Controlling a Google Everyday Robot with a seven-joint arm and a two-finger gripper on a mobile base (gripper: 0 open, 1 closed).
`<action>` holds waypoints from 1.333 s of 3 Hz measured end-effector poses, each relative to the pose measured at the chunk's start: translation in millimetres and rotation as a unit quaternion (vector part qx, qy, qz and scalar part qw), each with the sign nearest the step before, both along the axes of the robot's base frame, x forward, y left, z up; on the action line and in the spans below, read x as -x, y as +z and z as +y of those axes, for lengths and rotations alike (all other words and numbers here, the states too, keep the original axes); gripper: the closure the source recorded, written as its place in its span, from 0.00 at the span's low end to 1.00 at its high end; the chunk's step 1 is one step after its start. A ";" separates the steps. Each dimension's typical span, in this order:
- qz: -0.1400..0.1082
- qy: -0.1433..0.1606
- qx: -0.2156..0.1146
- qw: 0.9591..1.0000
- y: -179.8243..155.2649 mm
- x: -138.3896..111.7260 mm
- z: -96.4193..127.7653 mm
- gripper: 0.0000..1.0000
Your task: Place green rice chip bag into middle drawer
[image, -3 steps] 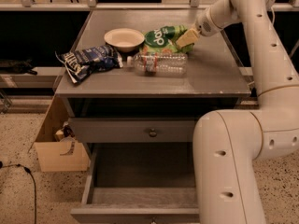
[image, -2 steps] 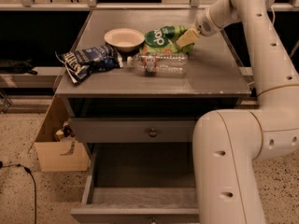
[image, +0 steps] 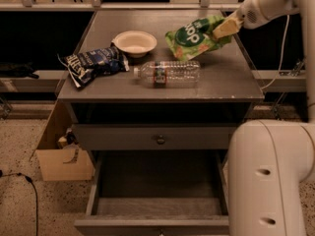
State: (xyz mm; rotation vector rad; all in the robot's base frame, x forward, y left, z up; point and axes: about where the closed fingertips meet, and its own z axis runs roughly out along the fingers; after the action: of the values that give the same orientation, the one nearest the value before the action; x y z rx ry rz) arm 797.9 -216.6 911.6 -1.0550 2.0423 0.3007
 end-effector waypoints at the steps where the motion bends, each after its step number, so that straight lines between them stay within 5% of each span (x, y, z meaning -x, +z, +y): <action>1: -0.009 -0.012 -0.015 1.000 23.7 23.4 -32.1 1.00; 3: -0.016 -0.061 -0.067 0.996 57.5 84.5 -118.6 1.00; 4: 0.031 -0.091 -0.105 0.990 30.1 115.9 -152.5 1.00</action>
Offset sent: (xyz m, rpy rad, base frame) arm -0.1459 -0.0866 0.0337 0.1287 -0.0611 -0.1245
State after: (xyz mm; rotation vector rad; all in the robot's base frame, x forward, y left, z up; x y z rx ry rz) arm 682.0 -369.1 941.6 -0.7351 2.0930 0.4479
